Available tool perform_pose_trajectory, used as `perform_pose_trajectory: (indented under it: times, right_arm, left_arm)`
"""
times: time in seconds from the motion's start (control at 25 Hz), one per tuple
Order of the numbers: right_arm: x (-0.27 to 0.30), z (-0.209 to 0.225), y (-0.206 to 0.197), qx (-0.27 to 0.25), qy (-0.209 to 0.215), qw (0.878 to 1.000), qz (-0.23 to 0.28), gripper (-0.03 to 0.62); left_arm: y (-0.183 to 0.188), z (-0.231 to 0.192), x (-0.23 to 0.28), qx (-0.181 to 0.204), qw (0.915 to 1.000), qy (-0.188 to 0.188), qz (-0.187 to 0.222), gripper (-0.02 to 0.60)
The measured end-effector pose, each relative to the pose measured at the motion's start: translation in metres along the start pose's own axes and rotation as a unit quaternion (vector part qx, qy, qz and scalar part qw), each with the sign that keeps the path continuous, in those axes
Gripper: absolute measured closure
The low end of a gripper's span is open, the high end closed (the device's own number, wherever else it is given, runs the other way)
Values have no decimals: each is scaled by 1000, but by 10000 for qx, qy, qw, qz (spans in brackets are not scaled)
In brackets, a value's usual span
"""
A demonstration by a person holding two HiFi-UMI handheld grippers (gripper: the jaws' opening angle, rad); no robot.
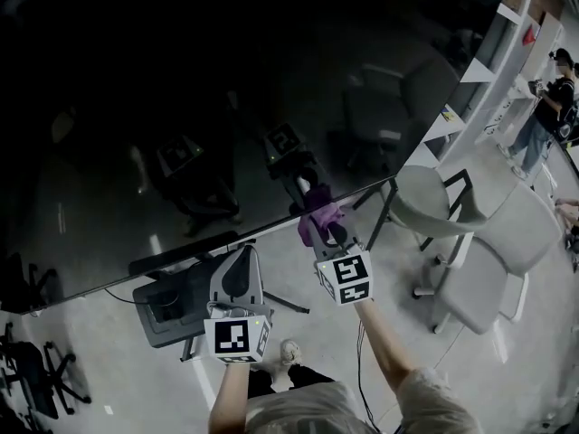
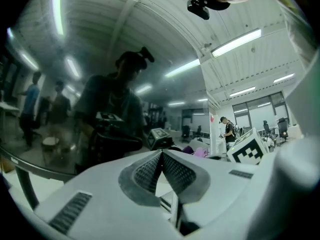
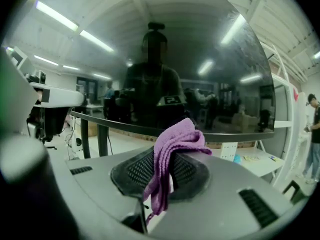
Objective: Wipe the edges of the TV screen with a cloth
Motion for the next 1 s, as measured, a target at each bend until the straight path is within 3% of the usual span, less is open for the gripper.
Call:
perform_pose_trajectory:
  times: [0.4,0.6,0.84,1.0]
  right_arm:
    - [16,-121,16,-2,1120,9937,-59,530]
    - [32,-193,23,-60,1686,9857,-51,531]
    - [41,-255,30,-76,2201,9754,-86,531]
    - [56,-343,38,-130,2475,9687,-109,531]
  left_arm:
    - [-1,-54,-59,-54,9969,787,-13,566]
    - [0,-109,-111,-211,9875,1555,124,566]
    - [9,-146,-159,-188,9758,2170,213,566]
    - [13,-206,-222,-232,9670,2525,253,566]
Point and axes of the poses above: the fingertips, and each gripper's own axes: x forward along the fingers, z to its right, y out of its top, the point moved 6 cm from there along -x, backward along the fingers, and after that the axes turned 5 degrees about z, right-handed, at the moved point
